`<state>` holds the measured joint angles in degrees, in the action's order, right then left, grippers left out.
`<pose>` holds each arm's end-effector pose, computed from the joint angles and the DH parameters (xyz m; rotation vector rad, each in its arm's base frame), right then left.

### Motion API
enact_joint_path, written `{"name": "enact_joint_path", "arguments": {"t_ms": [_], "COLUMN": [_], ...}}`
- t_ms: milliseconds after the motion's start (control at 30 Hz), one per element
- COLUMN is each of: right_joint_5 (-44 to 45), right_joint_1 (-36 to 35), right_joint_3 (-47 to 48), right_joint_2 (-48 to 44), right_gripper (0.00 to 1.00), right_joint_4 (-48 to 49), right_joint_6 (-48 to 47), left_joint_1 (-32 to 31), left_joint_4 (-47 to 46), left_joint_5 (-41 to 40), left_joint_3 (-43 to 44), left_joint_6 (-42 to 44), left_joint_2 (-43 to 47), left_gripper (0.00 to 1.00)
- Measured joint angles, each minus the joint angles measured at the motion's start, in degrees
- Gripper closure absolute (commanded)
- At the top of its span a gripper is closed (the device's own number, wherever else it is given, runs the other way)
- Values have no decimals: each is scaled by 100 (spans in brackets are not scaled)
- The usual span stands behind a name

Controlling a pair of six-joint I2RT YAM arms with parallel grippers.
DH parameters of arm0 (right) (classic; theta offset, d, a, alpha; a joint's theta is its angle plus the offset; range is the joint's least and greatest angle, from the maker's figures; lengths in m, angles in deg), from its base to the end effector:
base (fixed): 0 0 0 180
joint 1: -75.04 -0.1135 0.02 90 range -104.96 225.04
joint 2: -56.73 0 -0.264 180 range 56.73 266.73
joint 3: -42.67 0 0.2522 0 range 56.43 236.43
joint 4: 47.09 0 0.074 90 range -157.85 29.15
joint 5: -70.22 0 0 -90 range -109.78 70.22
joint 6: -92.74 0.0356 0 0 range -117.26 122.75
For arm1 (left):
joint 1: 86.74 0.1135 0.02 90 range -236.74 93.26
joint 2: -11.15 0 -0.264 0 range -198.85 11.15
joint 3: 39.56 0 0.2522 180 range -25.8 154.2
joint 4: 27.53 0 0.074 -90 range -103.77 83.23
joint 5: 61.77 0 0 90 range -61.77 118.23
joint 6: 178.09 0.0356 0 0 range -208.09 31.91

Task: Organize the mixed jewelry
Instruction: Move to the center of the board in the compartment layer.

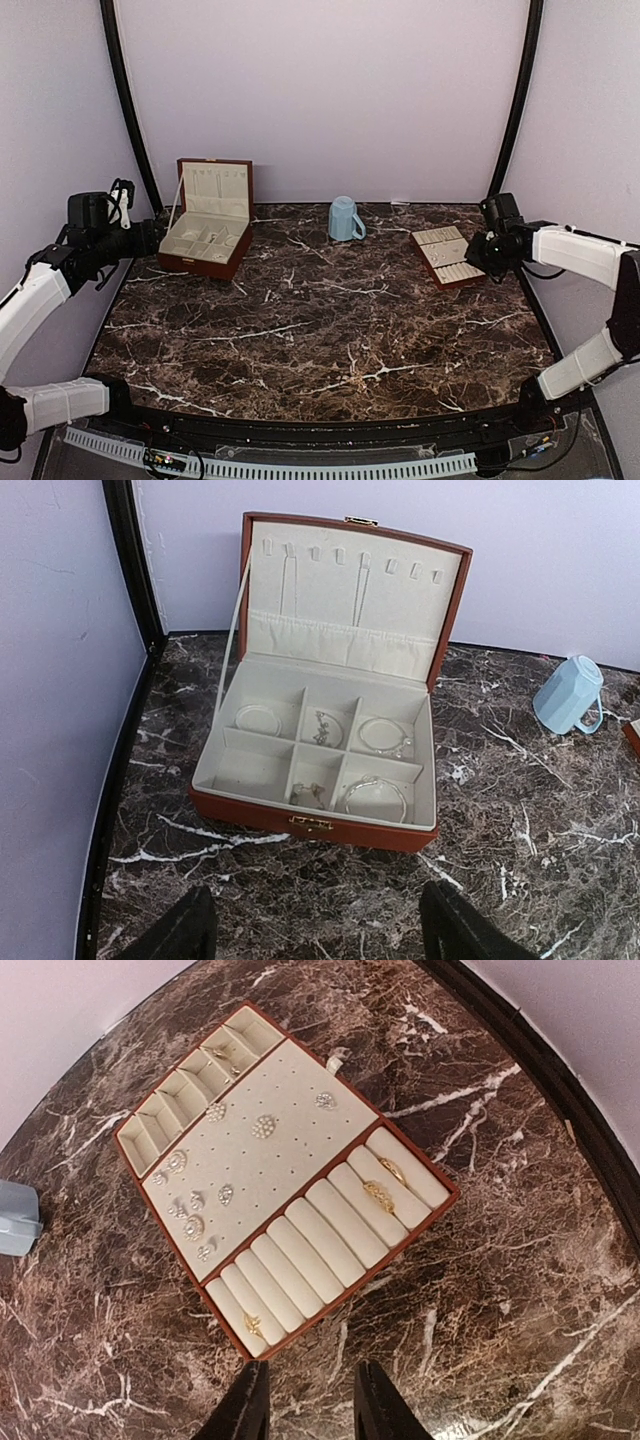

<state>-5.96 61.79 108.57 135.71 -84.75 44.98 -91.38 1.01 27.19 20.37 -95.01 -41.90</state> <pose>0.2783 0.0568 0.2315 0.7083 2.3211 0.1425 0.2129 -0.0166 0.3142 -0.0508 1.9499 -0.1157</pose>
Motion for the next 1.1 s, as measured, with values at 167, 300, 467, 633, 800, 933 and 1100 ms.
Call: {"name": "enact_joint_path", "arguments": {"t_ms": [167, 300, 467, 633, 800, 933, 1100], "right_joint_5": [-278, -481, -678, -743, -734, -682, -654], "right_joint_1": [227, 282, 282, 286, 323, 415, 549], "right_joint_3": [-105, -164, -166, -166, -166, -166, -166], "right_joint_2": [400, 695, 1014, 1246, 1285, 1285, 1307], "right_gripper": [77, 79, 80, 80, 67, 59, 59], "right_joint_4": [271, 452, 678, 780, 826, 857, 916], "right_joint_6": [-4, 20, 55, 94, 151, 197, 223], "left_joint_1": [0, 0, 0, 0, 0, 0, 0], "left_joint_4": [-9, -9, -9, -9, -9, -9, -9], "left_joint_5": [-26, -52, -61, -101, -118, -118, -122], "left_joint_3": [-15, -17, -17, -17, -17, -17, -17], "left_joint_6": [-2, -22, -26, -33, -35, -35, -35], "left_joint_2": [55, 66, 66, 66, 66, 66, 66], "left_gripper": [27, 27, 27, 27, 27, 27, 27]}}
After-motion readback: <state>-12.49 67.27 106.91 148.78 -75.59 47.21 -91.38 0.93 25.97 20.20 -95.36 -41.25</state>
